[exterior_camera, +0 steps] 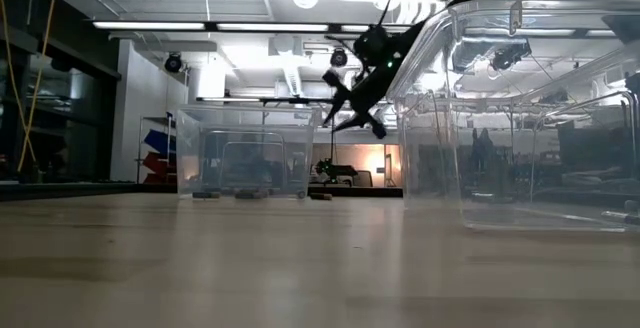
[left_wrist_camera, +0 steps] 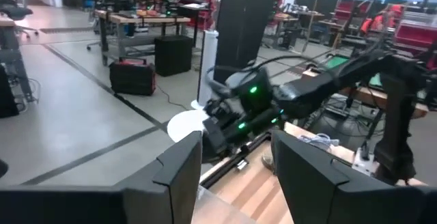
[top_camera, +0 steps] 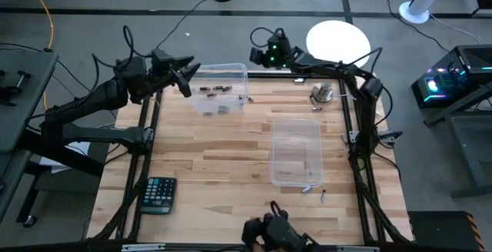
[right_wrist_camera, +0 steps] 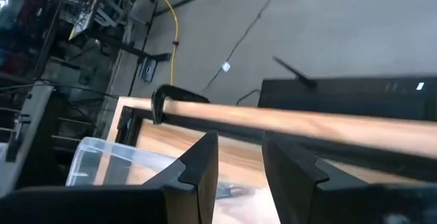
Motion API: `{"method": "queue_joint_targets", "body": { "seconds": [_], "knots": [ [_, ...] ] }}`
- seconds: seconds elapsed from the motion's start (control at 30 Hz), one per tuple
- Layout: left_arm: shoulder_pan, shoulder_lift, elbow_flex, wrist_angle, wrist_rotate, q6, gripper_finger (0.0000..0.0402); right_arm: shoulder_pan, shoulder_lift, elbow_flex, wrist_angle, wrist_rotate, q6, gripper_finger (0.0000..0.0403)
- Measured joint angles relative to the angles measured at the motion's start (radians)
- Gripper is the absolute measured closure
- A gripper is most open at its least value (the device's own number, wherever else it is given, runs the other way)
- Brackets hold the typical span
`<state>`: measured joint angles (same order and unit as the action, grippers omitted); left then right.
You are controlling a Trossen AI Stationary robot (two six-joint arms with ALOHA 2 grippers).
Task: Sort batteries
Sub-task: Put the black battery into the left transparent bin
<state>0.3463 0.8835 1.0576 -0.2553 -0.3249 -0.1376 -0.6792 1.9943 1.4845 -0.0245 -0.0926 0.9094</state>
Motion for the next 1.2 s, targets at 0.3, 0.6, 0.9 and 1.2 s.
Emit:
{"method": "queue_joint_targets", "body": {
  "seconds": [0.3, 0.6, 0.9, 1.2],
  "knots": [
    [0.0, -0.001, 0.0, -0.006, 0.033, -0.007, 0.0233, 0.04, 0.093, 0.0, 0.129, -0.11, 0.142, 0.0296],
    [0.0, -0.001, 0.0, -0.013, 0.054, 0.009, 0.0233, 0.135, 0.093, 0.0, 0.105, -0.328, 0.031, 0.0296],
    [0.0, -0.001, 0.0, -0.043, 0.053, -0.017, 0.0233, 0.124, 0.093, 0.071, -0.248, -0.209, -0.164, 0.0296],
    [0.0, -0.001, 0.0, -0.059, 0.052, -0.034, 0.0233, 0.142, 0.094, 0.172, -0.545, -0.023, -0.519, 0.0307]
  ]
}}
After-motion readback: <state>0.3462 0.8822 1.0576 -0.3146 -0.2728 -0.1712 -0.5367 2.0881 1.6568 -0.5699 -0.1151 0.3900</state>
